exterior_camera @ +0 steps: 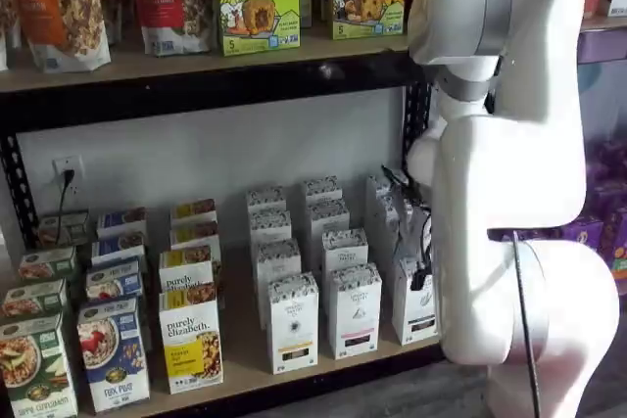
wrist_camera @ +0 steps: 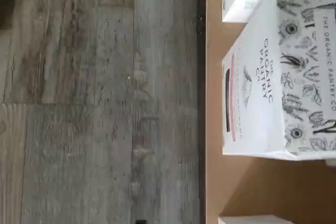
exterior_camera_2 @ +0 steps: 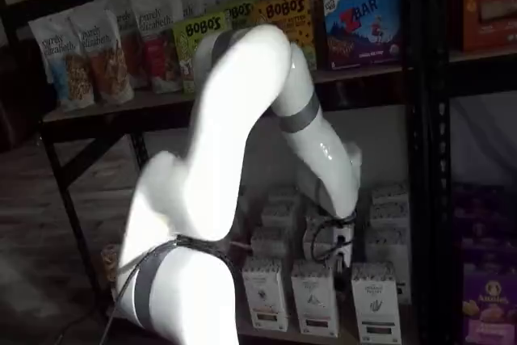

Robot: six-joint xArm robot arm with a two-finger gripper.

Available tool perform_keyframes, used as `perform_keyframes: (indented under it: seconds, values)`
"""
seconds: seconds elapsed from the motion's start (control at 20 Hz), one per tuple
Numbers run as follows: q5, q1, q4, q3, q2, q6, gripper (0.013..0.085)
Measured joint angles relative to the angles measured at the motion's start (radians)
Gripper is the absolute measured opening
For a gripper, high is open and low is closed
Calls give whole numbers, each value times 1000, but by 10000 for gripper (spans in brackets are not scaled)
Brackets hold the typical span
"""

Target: Pick up the white box with a green strip in the middle, on the bottom shelf, the sixth box from the left

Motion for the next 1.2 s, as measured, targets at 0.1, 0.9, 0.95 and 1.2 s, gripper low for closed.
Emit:
perform_keyframes:
  seconds: [0.1, 0.9, 0.95, 1.2]
  values:
    - [97, -5, -62, -50, 9, 59, 850]
    - [154, 18, -117, -150, 54, 138, 850]
    - [151, 16, -120, -158, 61, 140, 850]
    - [151, 8, -130, -232, 126, 141, 850]
